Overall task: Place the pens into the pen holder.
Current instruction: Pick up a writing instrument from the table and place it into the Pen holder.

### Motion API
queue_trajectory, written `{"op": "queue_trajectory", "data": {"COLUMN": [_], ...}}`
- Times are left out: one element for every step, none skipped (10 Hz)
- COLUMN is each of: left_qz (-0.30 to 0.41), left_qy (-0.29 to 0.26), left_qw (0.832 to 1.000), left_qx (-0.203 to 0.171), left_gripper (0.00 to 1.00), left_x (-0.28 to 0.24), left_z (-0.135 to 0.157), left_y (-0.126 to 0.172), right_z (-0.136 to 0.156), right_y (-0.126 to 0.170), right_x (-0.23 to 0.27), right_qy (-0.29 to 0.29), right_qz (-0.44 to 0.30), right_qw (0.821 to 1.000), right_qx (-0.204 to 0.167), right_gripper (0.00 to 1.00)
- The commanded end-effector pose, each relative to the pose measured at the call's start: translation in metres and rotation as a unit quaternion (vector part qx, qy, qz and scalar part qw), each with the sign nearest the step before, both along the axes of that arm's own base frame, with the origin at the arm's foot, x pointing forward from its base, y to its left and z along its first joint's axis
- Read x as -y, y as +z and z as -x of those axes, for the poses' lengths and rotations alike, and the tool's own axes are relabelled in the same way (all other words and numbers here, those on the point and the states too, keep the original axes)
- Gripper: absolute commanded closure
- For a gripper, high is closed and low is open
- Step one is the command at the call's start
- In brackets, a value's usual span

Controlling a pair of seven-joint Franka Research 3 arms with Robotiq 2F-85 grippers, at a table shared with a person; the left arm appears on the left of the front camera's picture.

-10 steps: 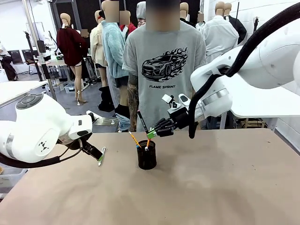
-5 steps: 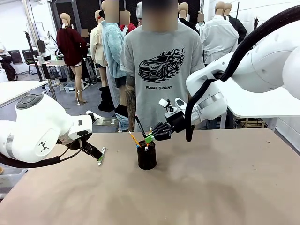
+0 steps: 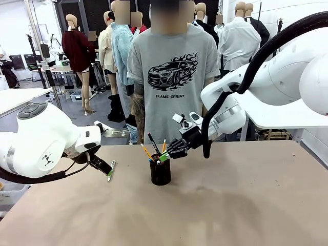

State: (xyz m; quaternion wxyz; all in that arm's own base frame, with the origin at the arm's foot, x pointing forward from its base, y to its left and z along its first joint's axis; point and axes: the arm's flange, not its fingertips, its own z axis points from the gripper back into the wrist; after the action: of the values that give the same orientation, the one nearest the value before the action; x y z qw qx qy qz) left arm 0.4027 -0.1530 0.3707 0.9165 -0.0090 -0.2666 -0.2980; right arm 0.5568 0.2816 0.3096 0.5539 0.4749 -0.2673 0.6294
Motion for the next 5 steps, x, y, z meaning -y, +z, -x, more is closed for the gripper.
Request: {"op": "queue_trajectory", "data": {"left_qz": [0.002,0.002,0.002,0.002,0.002], "left_qy": [0.002,0.002,0.002,0.002,0.002], "left_qw": [1.000,1.000,1.000,1.000,1.000], "left_qx": [0.000,0.000,0.000,0.000,0.000], "left_gripper": [0.00,0.00,0.00,0.00,0.00], "left_x": [-0.0021,-0.0021,-0.0021,-0.0021,-0.0021], "left_z": [-0.0002,-0.0002,-0.0002,-0.0002,-0.0002], "left_y": [0.0005,0.0005,0.0005,0.0005,0.0005], "right_z": [-0.0079,-0.0082,-0.0084,-0.0085,-0.0091], "right_y": [-0.0013,-0.0019,-0.0023,-0.0036,-0.0039], "right_x": [-0.0069,-0.0069,-0.0075,-0.0070,-0.0064], "right_qy": [0.002,0.004,0.004,0.002,-0.001], "right_qz": [0.017,0.018,0.018,0.021,0.023], "right_qw": [1.000,1.000,1.000,1.000,1.000], "right_qx": [-0.004,-0.006,-0.007,-0.006,-0.005], "right_gripper": [1.00,1.00,1.00,0.93,0.79]}}
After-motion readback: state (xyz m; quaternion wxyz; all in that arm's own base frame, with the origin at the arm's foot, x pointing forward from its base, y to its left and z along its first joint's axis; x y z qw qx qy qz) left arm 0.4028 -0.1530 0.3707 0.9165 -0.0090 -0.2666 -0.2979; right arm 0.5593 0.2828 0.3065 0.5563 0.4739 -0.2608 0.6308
